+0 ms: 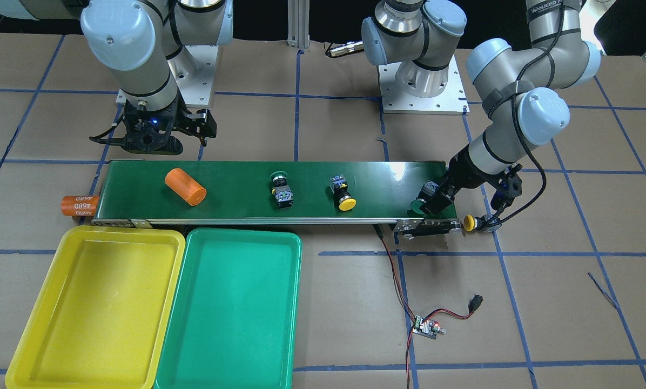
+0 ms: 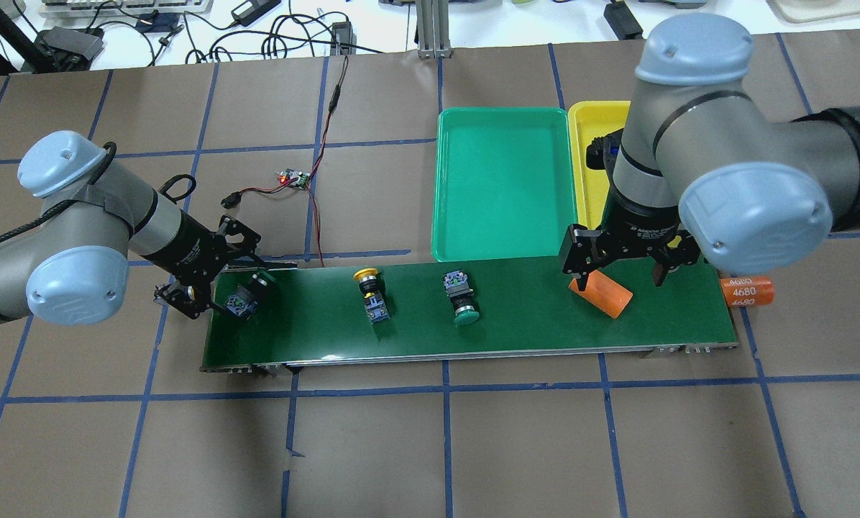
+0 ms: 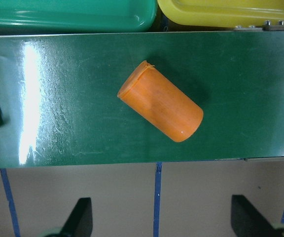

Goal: Sort buttons by color to trays

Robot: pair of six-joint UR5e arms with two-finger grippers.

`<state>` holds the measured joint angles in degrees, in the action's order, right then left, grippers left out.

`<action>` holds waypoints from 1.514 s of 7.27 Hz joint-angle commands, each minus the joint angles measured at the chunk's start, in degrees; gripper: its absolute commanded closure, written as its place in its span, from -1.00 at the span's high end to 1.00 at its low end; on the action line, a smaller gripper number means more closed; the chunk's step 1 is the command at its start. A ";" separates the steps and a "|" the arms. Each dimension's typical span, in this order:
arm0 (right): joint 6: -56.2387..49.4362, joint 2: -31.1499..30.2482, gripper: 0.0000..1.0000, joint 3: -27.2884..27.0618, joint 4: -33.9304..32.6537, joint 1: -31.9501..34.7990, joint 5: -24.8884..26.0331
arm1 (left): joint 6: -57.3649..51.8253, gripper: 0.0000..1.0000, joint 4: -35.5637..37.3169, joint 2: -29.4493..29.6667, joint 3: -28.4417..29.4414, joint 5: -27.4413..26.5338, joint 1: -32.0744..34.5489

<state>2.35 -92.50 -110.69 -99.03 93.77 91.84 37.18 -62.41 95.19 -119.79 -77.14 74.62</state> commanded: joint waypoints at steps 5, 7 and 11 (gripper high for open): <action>-3.23 -3.56 1.00 -10.87 -17.78 0.01 -0.17 | -31.48 1.00 -7.38 3.50 13.63 -12.93 -2.63; -3.23 -3.21 1.00 -10.61 -17.78 0.01 -0.17 | -41.07 1.00 -0.55 6.74 10.57 -12.68 -7.89; -3.06 -2.86 1.00 -10.95 -17.69 0.01 -0.26 | -42.10 1.00 3.87 10.45 7.13 -12.59 -8.79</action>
<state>-0.84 -95.54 -121.50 -116.73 93.78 91.65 -4.68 -59.49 104.93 -111.62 -89.74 65.94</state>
